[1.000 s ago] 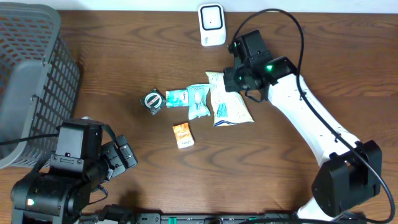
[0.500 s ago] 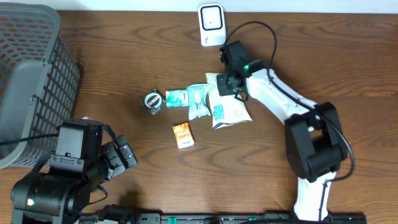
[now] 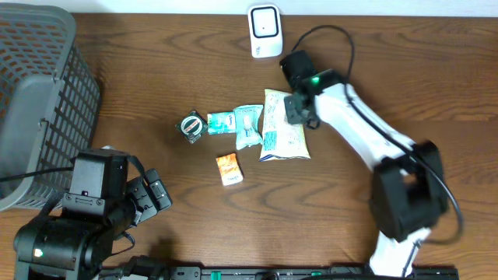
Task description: Scan the item barcode
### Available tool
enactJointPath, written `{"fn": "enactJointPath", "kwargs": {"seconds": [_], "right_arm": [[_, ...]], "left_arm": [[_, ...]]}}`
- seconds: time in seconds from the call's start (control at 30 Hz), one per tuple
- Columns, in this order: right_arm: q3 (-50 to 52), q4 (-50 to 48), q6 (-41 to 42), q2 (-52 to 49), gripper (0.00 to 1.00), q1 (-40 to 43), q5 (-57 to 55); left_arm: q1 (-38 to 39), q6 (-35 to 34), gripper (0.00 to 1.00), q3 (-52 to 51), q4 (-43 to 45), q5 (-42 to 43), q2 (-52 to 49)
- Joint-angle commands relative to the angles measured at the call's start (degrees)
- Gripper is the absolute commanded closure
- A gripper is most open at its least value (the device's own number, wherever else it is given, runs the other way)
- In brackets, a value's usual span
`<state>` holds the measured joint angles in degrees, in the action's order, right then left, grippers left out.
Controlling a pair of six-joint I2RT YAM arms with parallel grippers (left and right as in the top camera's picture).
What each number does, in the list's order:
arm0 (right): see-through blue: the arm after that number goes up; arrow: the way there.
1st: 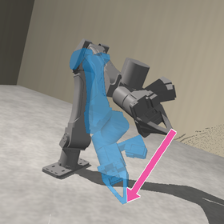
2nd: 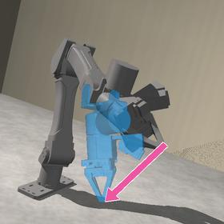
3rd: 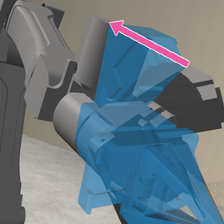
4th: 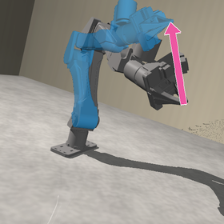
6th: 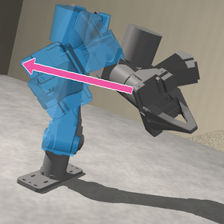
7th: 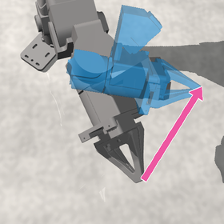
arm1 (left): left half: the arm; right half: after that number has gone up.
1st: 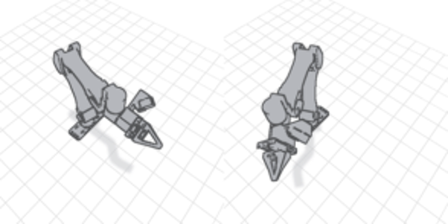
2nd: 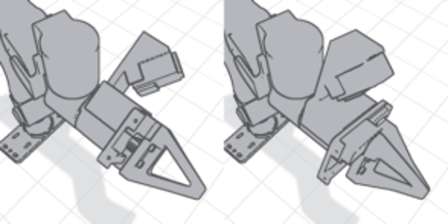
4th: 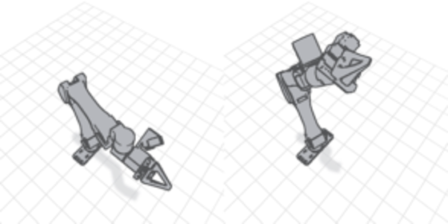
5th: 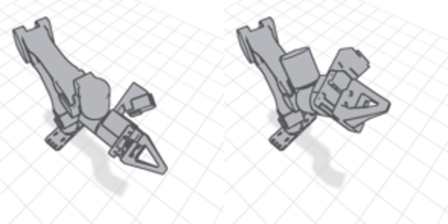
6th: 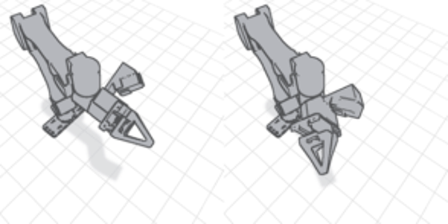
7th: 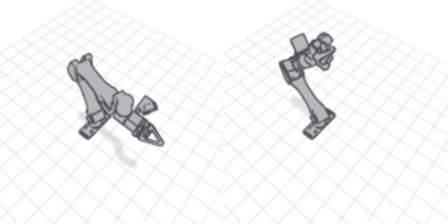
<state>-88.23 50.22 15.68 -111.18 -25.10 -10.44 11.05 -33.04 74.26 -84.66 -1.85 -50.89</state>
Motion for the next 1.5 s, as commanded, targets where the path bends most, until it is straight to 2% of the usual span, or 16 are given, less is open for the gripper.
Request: {"fn": "enactJointPath", "kwargs": {"seconds": [0.0,0.13,0.4,0.57,0.67,1.0,1.3,1.47], "right_arm": [[-2.1,0.3,0.0,6.5,0.98,-0.6,6.3],[-2.0,-0.5,0.0,6.9,0.98,-1.0,12.8],[1.1,-4.5,0.0,0.4,0.92,-2.1,12.1],[1.1,-4.5,-0.1,-6.3,0.95,-2.0,12.0],[1.1,-3.5,0.0,-8.3,0.92,-1.9,11.9],[-3.2,7.7,0.2,-2.8,0.86,-1.8,10.6],[-2.4,13.7,0.2,1.1,0.7,-4.3,13.9],[2.1,14.1,0.2,1.0,0.71,-6.0,13.8]], "left_arm": [[0.0,-0.3,0.02,0.0,-0.2,-0.3,0.0],[0.0,-0.3,0.03,0.0,-0.2,-0.3,0.0],[0.0,-0.3,0.02,0.0,-0.2,-0.3,0.0],[0.0,-0.3,0.03,0.0,-0.2,-0.3,0.0],[0.0,-0.3,0.02,0.0,-0.2,-0.3,0.0],[0.0,-0.3,0.03,0.0,-0.2,-0.3,0.0],[0.0,-0.3,0.02,0.0,-0.2,-0.3,0.0],[0.0,-0.3,0.02,0.0,-0.2,-0.3,0.0]]}}
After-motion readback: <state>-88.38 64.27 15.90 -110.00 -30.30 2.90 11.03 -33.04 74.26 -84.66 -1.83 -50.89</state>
